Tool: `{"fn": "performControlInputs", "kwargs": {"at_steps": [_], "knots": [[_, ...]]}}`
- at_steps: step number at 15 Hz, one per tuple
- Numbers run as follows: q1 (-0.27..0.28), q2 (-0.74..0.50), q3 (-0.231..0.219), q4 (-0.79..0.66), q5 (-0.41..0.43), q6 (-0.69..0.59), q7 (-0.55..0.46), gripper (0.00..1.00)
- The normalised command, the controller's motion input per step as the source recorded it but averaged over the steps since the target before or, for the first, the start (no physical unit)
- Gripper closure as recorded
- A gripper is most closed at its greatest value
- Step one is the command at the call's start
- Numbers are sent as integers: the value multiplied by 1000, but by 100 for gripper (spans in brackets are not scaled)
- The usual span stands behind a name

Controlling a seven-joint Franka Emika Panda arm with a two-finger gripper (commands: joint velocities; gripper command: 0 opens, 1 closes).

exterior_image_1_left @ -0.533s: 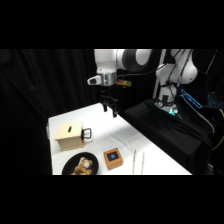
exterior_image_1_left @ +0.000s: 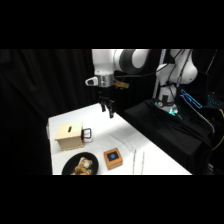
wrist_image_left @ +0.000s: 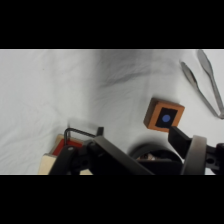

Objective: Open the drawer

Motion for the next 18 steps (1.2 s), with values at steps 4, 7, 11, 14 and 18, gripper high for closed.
{"fn": "performControlInputs", "kwargs": {"at_steps": [4,7,11,14,18], "knots": [[-99,47,-62,130,-82,109,209,0],[-67,99,-38,80,10,279,176,0],[-32,203,-14,75,44,410,165,0],[-23,212,-22,99,47,375,170,0],[-17,200,-35,109,30,330,162,0]]}}
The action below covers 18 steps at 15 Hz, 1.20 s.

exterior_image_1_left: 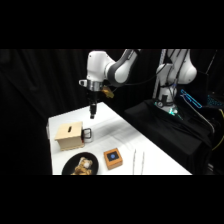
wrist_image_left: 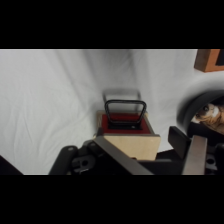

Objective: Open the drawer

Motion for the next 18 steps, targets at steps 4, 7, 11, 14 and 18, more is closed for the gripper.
{"fn": "performControlInputs", "kwargs": {"at_steps": [4,7,11,14,18], "knots": [[-5,230,-24,123,39,267,123,0],[24,254,-47,145,32,274,139,0],[32,237,-63,159,58,257,111,0],[21,217,-43,154,94,241,58,0],[13,221,-16,169,112,217,35,0]]}}
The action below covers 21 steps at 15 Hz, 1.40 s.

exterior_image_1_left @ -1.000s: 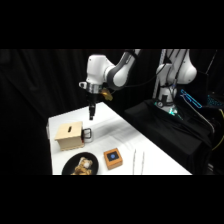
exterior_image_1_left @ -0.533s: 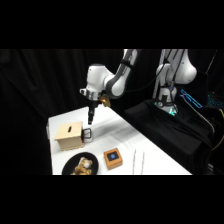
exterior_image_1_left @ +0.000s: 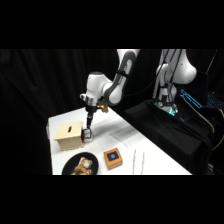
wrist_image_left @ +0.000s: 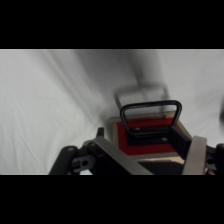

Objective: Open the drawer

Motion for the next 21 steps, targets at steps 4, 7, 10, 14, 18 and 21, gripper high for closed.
{"fn": "performControlInputs", "kwargs": {"at_steps": [4,7,10,14,18,21], "knots": [[0,218,2,179,122,221,20,0],[-3,196,-5,176,115,225,8,0],[0,172,-7,164,112,194,-9,0],[3,174,-5,164,112,173,-20,0],[-6,174,11,172,116,161,-29,0],[0,114,14,100,122,161,-27,0]]}}
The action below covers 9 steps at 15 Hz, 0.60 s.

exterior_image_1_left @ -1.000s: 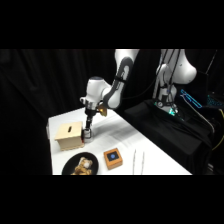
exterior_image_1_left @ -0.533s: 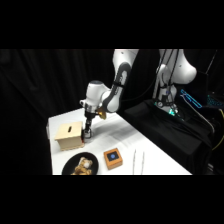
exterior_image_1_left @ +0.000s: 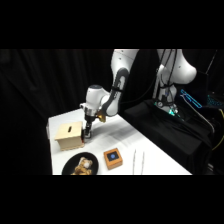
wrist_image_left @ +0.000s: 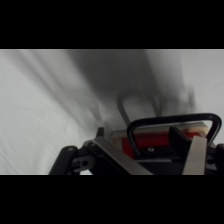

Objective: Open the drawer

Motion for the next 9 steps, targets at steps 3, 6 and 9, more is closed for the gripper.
{"fn": "performControlInputs", "kwargs": {"at_steps": [3,6,9], "knots": [[-1,-44,24,-94,118,199,-51,0],[5,-187,28,-291,111,246,-74,0],[-3,-256,63,-394,112,258,-98,0]]}}
